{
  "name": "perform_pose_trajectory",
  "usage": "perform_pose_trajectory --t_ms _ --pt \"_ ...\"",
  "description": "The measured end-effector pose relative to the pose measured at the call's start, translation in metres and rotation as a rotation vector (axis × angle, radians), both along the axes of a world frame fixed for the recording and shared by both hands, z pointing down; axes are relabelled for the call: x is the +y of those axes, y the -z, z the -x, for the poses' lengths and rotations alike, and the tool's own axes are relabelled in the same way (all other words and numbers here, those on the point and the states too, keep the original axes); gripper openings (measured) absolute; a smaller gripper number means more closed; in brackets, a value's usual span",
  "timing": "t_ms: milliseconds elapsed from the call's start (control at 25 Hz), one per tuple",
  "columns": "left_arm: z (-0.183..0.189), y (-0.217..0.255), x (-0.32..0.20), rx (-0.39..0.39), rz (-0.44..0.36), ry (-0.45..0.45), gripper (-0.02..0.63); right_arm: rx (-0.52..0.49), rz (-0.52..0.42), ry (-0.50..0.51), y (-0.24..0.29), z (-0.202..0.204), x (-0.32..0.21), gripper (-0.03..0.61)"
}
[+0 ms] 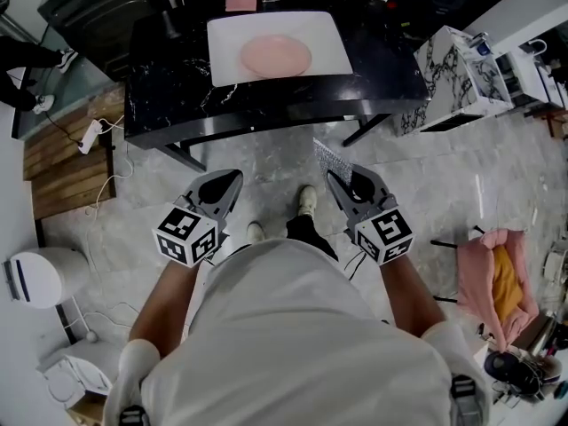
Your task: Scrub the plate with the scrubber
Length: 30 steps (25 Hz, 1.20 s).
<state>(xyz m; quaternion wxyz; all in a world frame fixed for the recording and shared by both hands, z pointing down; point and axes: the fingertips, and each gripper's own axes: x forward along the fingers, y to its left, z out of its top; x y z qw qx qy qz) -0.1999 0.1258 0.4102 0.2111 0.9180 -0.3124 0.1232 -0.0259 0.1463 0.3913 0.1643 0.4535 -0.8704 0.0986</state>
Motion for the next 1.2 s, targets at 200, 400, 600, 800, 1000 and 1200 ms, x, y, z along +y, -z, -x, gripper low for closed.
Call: perform_pose_trajectory --t_ms 200,400,600,800,1000,1200 --pt "0.008 0.002 0.009 -0.016 -0.025 -0.018 -0.005 0.013 -0.013 0.002 0.002 0.01 0.009 0.078" --pt "0.008 0.008 0.021 -0.02 -0.053 -0.061 -0.005 0.022 -0.027 0.002 0.006 0.018 0.018 0.077" --pt "0.013 0.013 0.025 -0.005 -0.059 -0.064 -0.003 0.028 -0.038 0.009 0.011 0.028 0.022 0.077" --pt "0.02 0.014 0.032 0.001 -0.062 -0.069 -0.005 0.036 -0.048 0.011 0.015 0.034 0.027 0.077" --pt "0.025 0.01 0.043 0.01 -0.056 -0.07 -0.005 0.044 -0.05 0.015 0.015 0.041 0.036 0.077" --pt "0.027 0.003 0.055 0.011 -0.039 -0.084 -0.005 0.04 -0.042 0.019 0.015 0.046 0.048 0.077"
